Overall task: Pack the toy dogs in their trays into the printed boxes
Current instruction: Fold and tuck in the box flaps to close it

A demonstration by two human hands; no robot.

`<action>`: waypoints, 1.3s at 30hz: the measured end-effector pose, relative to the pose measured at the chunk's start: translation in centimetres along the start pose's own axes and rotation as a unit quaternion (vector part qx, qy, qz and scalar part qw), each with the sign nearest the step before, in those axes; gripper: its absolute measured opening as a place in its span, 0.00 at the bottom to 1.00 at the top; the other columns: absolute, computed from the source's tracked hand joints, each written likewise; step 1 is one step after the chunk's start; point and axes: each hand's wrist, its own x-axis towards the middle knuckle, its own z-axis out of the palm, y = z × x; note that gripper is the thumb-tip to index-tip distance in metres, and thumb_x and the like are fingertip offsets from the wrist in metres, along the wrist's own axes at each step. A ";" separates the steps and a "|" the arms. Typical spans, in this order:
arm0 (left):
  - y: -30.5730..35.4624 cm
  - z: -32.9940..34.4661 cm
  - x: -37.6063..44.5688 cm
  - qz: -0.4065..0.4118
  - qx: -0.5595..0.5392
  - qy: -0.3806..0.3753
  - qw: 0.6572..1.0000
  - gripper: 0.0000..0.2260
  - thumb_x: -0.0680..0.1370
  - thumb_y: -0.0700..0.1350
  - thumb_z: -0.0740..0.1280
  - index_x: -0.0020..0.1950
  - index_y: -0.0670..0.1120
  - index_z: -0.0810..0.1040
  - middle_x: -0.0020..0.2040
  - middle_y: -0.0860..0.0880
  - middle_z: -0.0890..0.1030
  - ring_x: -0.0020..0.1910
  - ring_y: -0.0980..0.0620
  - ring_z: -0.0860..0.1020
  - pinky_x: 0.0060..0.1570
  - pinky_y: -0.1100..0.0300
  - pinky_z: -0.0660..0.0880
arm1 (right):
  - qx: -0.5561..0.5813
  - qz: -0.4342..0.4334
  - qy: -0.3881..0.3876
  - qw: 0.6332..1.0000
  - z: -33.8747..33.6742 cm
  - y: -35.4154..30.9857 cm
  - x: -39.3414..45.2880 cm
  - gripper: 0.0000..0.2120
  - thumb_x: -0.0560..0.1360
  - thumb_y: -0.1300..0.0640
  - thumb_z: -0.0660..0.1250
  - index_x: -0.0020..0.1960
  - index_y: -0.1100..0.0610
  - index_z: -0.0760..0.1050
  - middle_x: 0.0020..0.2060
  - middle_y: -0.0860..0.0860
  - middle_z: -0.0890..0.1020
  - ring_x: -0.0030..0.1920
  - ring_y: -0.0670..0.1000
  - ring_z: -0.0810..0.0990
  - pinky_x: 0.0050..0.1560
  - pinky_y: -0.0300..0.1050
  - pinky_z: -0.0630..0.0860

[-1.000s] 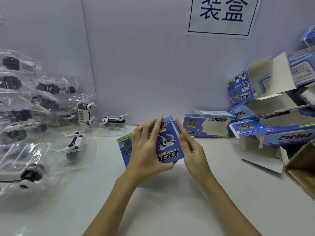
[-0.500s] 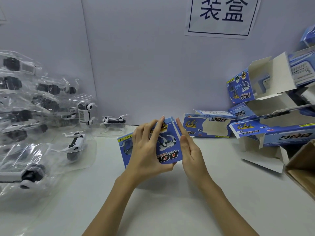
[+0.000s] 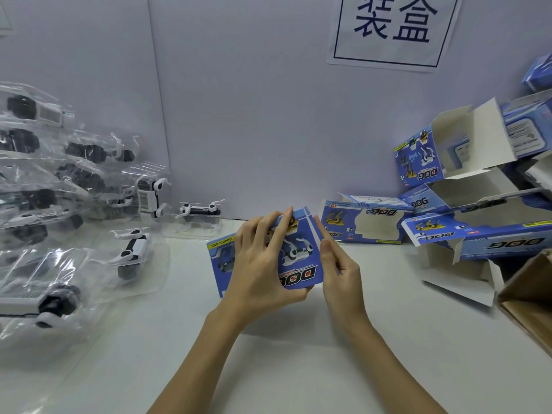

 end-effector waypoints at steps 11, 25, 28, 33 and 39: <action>-0.3 -0.6 0.4 -0.034 -0.016 0.003 0.999 0.53 0.66 0.68 0.75 0.84 0.45 0.59 0.76 0.46 0.68 0.74 0.45 0.66 0.76 0.45 0.63 | -0.048 -0.046 -0.086 0.994 -0.8 -0.6 0.1 0.28 0.83 0.54 0.65 0.82 0.44 0.64 0.71 0.42 0.77 0.71 0.52 0.78 0.61 0.54 0.83; -0.3 -1.3 0.5 -0.010 -0.023 0.004 1.000 0.28 0.66 0.62 0.75 0.65 0.66 0.71 0.80 0.48 0.60 0.77 0.45 0.60 0.73 0.43 0.58 | 0.008 -0.064 -0.068 0.996 -0.1 -1.3 -0.1 0.21 0.85 0.58 0.60 0.77 0.54 0.71 0.71 0.48 0.80 0.69 0.52 0.80 0.57 0.42 0.83; 0.0 -1.5 0.7 -0.023 -0.026 0.002 0.999 0.29 0.65 0.58 0.77 0.63 0.66 0.71 0.79 0.48 0.60 0.76 0.44 0.60 0.73 0.42 0.58 | 0.008 -0.063 -0.079 0.995 0.0 -1.0 -0.1 0.21 0.86 0.56 0.59 0.79 0.52 0.70 0.73 0.47 0.78 0.72 0.51 0.77 0.60 0.44 0.82; 0.1 -1.8 0.7 -0.030 -0.028 0.002 0.999 0.29 0.65 0.57 0.79 0.63 0.66 0.72 0.79 0.47 0.60 0.76 0.42 0.61 0.72 0.42 0.58 | -0.040 -0.087 -0.100 0.990 -0.1 -0.4 -0.1 0.22 0.87 0.53 0.55 0.81 0.48 0.65 0.79 0.46 0.70 0.79 0.51 0.68 0.63 0.49 0.82; 0.8 -2.2 0.9 -0.044 -0.037 -0.015 0.998 0.29 0.65 0.55 0.78 0.62 0.65 0.72 0.78 0.47 0.59 0.76 0.42 0.60 0.73 0.36 0.56 | -0.009 -0.075 -0.097 0.992 0.2 -0.8 -0.1 0.21 0.88 0.54 0.56 0.80 0.48 0.68 0.78 0.45 0.71 0.78 0.49 0.69 0.64 0.44 0.80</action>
